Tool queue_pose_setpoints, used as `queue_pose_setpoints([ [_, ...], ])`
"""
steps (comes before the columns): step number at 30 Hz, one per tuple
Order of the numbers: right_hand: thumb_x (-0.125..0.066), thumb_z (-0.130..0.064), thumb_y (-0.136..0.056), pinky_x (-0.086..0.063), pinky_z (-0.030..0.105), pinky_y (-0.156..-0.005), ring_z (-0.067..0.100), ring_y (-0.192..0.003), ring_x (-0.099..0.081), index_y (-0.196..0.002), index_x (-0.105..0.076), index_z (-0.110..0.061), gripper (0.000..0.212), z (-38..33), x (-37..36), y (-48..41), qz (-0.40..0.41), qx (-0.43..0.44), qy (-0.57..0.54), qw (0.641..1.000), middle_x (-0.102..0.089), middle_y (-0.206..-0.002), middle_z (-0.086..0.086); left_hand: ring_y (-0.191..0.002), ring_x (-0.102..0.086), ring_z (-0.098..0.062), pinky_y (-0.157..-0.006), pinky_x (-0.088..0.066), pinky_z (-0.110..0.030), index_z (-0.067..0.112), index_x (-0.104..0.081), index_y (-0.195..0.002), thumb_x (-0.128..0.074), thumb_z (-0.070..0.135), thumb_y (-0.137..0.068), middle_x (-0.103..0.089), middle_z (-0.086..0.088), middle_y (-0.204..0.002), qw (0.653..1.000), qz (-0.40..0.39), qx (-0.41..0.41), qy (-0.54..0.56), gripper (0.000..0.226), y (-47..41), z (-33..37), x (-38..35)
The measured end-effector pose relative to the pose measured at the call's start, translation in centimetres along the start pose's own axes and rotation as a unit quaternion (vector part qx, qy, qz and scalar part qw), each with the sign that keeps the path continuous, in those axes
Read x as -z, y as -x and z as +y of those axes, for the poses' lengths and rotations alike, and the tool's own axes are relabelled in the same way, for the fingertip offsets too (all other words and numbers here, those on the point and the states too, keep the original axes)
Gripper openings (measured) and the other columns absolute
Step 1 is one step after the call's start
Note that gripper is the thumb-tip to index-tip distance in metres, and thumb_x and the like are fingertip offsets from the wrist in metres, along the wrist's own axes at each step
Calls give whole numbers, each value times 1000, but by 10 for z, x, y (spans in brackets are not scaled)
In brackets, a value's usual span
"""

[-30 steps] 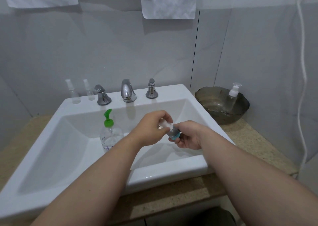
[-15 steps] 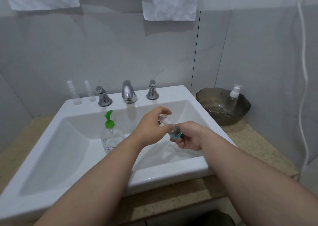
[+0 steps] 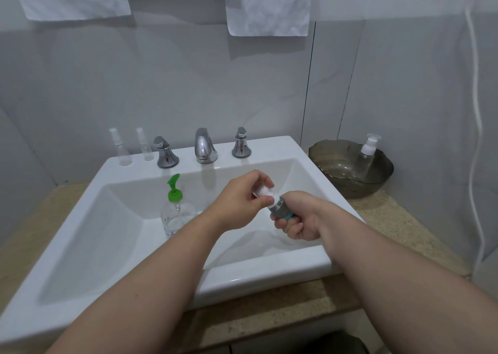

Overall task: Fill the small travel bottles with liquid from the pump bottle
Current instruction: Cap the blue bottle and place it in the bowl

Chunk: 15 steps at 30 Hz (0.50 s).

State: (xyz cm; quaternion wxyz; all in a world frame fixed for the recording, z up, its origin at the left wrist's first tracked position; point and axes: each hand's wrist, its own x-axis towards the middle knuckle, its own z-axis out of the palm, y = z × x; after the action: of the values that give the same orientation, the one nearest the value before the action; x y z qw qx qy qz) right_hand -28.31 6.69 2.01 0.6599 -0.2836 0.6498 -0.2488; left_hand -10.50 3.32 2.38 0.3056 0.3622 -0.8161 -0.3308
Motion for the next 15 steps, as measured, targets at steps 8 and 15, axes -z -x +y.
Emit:
queue_pose_setpoints([
  [8, -39, -17, -93, -21, 18, -43, 9, -39, -24, -77, -56, -16, 23, 2, -8, 4, 64, 73, -16, 995, -50, -60, 4, -82, -65, -17, -71, -49, -26, 31, -59, -106, -77, 33, -91, -65, 2, -101, 997, 4, 70, 20, 23, -1, -2, -7],
  [15, -39, -37, -106, -27, 18, -42, 10, -43, -27, -98, -58, -17, 29, 3, -10, -3, 52, 76, -1, 996, -52, -60, 7, -50, -62, -8, -56, -48, -24, 10, -67, -97, -72, 43, -96, -69, -4, -74, 985, 5, 167, 49, 33, -3, -7, -8],
])
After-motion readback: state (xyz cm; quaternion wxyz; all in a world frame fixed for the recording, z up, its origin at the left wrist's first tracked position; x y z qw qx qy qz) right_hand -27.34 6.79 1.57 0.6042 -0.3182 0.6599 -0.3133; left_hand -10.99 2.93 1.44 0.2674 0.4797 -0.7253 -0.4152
